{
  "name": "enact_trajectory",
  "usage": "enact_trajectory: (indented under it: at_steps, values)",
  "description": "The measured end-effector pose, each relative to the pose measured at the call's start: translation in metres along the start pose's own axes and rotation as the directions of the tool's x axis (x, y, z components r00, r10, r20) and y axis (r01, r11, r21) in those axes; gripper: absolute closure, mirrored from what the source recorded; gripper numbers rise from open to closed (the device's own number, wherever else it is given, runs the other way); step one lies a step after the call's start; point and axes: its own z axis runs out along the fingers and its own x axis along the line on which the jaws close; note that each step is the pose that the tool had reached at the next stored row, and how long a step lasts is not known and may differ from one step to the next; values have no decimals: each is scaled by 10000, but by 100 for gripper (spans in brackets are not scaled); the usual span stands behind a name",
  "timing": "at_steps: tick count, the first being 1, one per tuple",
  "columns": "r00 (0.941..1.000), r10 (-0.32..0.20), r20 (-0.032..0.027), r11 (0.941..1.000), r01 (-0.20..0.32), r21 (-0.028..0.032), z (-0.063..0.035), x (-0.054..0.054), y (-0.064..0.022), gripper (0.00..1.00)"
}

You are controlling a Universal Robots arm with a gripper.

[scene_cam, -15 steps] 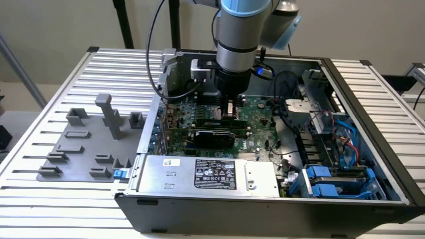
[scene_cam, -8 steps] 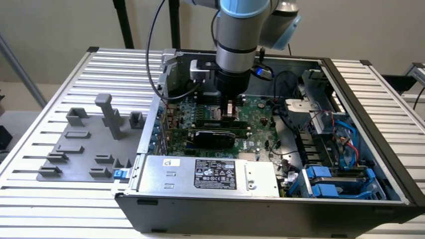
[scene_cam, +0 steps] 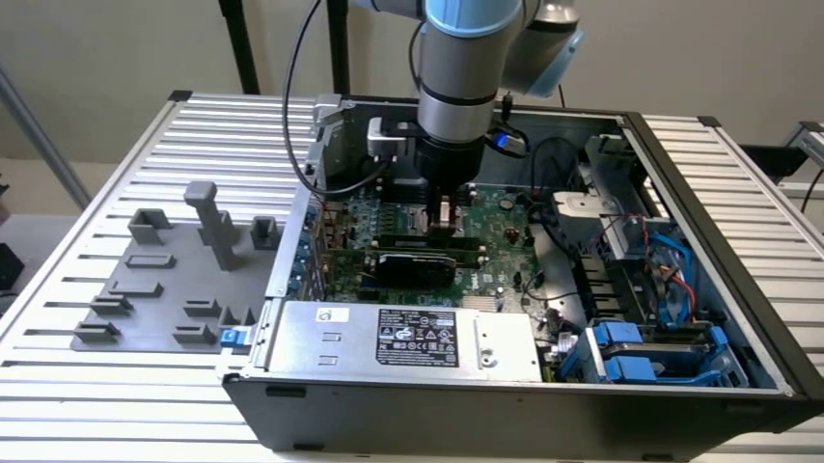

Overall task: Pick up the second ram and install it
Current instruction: 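Insert the second ram into the second slot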

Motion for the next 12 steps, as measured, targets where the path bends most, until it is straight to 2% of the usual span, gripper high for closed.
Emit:
enact_trajectory:
  at_steps: [1,2,4,9,12]
  values:
    - [10000,0,0,10000,0,1,0,0,0,85]
    - [10000,0,2,10000,0,2,1,-1,-1,78]
    - [10000,0,5,10000,0,4,-31,0,0,78]
    - [10000,0,3,10000,0,3,-208,2,2,78]
    - [10000,0,3,10000,0,3,-255,3,2,81]
